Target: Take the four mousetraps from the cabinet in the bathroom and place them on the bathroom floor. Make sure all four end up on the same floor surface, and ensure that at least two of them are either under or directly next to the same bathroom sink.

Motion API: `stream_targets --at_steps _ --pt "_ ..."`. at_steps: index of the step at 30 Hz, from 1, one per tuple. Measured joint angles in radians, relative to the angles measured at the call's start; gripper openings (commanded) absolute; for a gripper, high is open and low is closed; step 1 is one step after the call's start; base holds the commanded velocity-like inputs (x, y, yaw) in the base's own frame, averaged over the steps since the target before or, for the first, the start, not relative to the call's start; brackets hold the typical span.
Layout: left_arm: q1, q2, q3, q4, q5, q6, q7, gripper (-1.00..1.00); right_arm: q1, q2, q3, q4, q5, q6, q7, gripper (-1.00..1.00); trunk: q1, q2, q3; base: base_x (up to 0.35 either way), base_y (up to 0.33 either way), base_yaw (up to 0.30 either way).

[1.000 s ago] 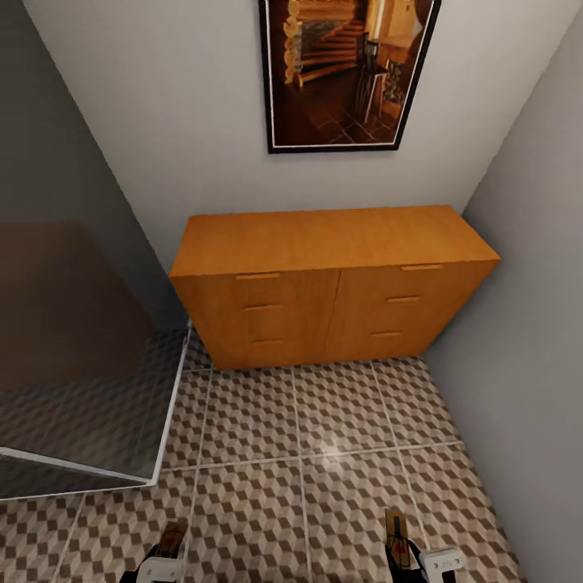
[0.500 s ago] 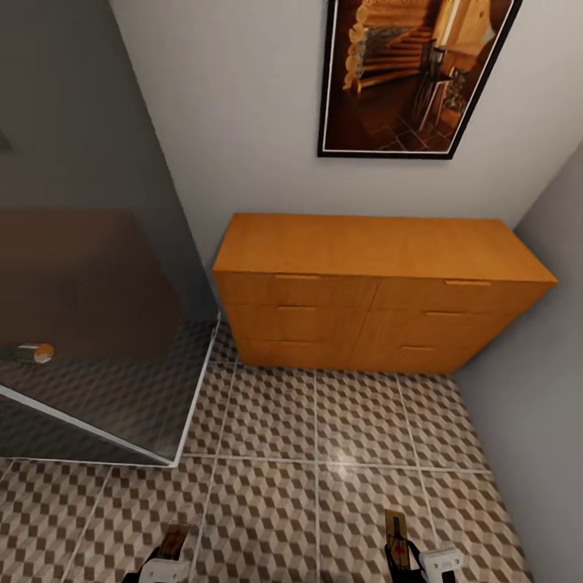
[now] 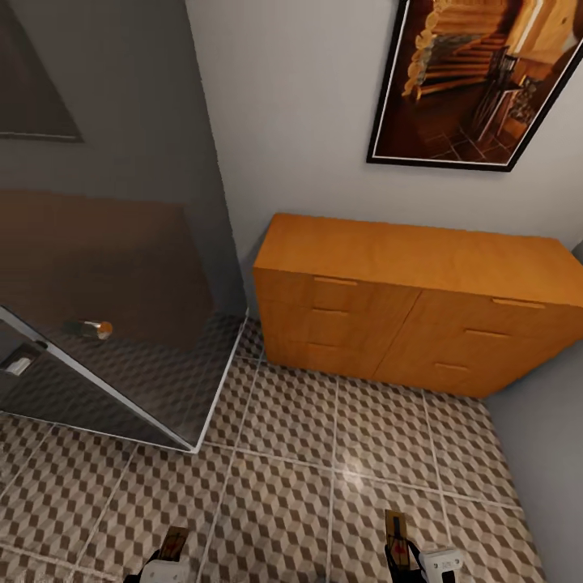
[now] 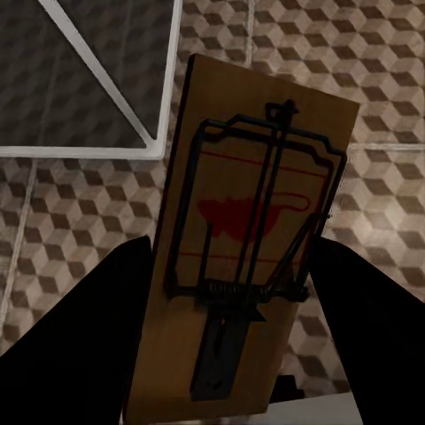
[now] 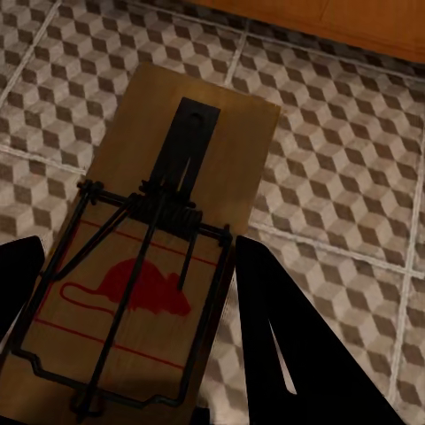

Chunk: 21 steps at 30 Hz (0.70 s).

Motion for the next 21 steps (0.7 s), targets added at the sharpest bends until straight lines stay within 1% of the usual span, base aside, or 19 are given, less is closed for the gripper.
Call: stream_targets --at_steps 21 --pt "0.0 0.0 0.0 0.0 0.0 0.0 0.0 -1.0 0.0 0.0 0.0 0.0 0.0 0.0 0.0 -1.0 0.0 0.0 0.012 0.0 0.0 0.28"
